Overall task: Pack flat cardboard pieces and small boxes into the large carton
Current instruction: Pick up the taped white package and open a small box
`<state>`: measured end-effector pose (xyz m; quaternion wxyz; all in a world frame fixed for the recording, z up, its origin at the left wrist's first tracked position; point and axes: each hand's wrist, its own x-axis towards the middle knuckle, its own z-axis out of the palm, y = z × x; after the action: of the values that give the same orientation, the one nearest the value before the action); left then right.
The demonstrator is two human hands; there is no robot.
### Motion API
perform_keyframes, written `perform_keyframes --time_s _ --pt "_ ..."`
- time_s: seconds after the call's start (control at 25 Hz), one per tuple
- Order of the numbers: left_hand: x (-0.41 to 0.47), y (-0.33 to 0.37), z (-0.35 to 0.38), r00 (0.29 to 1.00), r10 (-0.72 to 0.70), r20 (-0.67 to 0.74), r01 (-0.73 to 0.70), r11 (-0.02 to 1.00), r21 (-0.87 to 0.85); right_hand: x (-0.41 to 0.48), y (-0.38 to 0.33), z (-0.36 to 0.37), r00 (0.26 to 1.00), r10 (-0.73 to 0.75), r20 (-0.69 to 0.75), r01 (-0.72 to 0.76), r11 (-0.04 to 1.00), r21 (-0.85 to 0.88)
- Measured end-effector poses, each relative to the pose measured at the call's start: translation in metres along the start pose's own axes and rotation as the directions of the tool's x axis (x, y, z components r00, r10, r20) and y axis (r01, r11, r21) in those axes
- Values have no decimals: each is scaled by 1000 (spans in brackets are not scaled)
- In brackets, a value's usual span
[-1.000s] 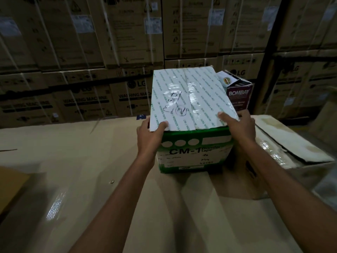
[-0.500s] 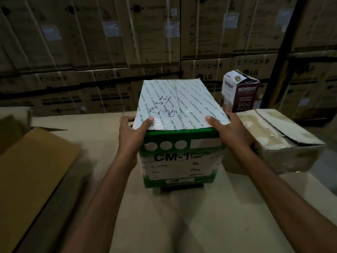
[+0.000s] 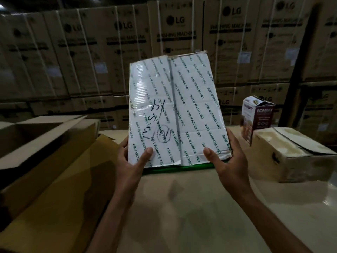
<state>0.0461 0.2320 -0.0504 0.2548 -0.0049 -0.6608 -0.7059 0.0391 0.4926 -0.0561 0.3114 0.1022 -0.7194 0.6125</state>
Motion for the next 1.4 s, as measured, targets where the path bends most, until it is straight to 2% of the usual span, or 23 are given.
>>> perform_keyframes --time_s 0.24,0.56,0.8,1.08,1.24,1.4 --pt "-38 39 -57 996 84 17 -84 996 11 -50 -54 18 998 -60 -33 61 998 34" --pt "-97 95 -109 992 128 -23 -128 992 -5 -93 -117 23 985 -172 -33 173 984 40" --pt "-87 167 -161 968 252 -16 -252 968 -22 -97 -194 60 953 -298 -62 302 949 94" --pt "-35 247 -268 898 439 40 -438 899 -33 -85 -287 165 895 -430 -120 443 888 122" --pt "5 280 -363 840 539 59 -542 839 40 -88 -322 260 900 -416 -131 432 890 147" --pt "45 298 -450 860 510 -17 -507 858 79 -101 -345 358 931 -342 -128 361 914 184"
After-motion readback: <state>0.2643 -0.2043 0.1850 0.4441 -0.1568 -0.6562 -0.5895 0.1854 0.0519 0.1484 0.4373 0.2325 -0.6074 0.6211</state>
